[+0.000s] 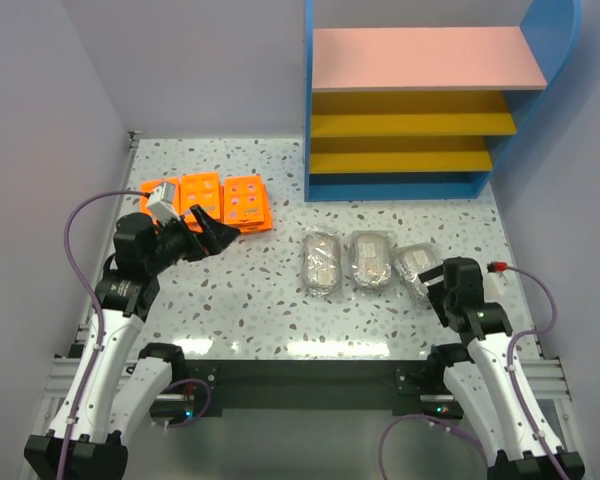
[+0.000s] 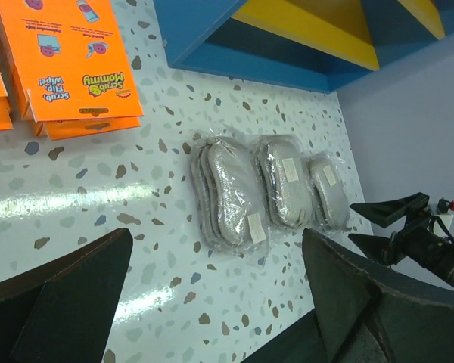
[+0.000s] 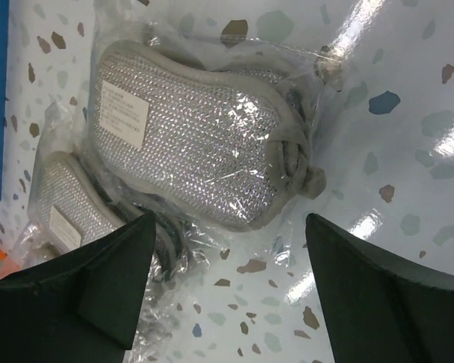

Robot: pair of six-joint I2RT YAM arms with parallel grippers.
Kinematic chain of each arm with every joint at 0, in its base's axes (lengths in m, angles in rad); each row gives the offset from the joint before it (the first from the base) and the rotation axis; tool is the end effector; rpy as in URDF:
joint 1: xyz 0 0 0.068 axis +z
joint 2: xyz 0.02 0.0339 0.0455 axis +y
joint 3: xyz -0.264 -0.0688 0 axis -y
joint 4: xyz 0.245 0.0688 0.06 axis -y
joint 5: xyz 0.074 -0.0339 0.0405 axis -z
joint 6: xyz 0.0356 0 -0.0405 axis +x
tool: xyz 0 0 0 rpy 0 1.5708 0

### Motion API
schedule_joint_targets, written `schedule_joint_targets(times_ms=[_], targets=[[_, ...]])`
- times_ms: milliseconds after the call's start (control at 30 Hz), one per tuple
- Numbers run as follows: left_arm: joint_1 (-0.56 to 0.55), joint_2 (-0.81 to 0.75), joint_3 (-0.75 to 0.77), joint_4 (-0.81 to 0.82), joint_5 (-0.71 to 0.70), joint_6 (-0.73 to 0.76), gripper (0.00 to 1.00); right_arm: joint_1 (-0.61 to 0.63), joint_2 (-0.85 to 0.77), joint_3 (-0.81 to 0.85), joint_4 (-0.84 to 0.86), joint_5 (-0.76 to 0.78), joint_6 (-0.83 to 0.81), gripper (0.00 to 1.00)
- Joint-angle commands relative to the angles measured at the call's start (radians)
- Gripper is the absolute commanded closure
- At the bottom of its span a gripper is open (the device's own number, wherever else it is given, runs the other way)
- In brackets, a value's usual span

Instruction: Place and organize the cleaning sponges onto the shelf

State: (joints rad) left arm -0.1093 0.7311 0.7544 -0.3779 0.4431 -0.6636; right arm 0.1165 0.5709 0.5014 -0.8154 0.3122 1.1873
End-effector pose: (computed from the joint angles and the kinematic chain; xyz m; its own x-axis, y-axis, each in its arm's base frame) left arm 0.1639 -0.0333 0.3186 -0.5788 -0.4963 -0.6471 0.1799 0.6962 -0.6949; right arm 0.1153 0.0025 0.2155 -0.2110 0.8639 -0.4574 0.7437 0.4455 0.4984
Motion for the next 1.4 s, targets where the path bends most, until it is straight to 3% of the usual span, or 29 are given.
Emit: schedule_joint_targets(times_ms=[0,267,367,533,567,600,733,1033,1367], targets=[[-0.01,0.002,0.017,-0.019,-0.018,0.041,0.0,-0.011,0.029,-0.055,0.137,0.059,0.073,0.18],[-0.013,-0.005,0.036,-0.059,-0.049,0.067,0.0,-0.07,0.063,-0.13,0.185,0.033,0.046,0.23],[-0.013,0.001,0.026,-0.052,-0.046,0.062,0.0,-0.115,0.064,-0.184,0.219,-0.01,0.025,0.3],[-0.013,0.013,0.028,-0.044,-0.034,0.059,0.0,-0.204,0.104,-0.231,0.311,-0.084,-0.038,0.55],[-0.013,0.014,0.031,-0.047,-0.034,0.058,0.0,-0.205,0.104,-0.225,0.305,-0.088,-0.038,0.64],[-0.013,0.013,0.033,-0.05,-0.034,0.058,0.0,-0.207,0.1,-0.212,0.297,-0.094,-0.044,0.81],[-0.013,0.01,0.048,-0.067,-0.043,0.065,0.0,-0.212,0.012,-0.143,0.243,-0.163,-0.057,1.0],[-0.013,0.022,0.059,-0.055,-0.041,0.064,0.0,-0.213,-0.059,0.11,0.243,-0.305,0.003,1.0],[-0.013,0.037,0.057,-0.049,-0.037,0.073,0.0,-0.227,0.197,0.267,0.424,-0.292,0.086,1.0]])
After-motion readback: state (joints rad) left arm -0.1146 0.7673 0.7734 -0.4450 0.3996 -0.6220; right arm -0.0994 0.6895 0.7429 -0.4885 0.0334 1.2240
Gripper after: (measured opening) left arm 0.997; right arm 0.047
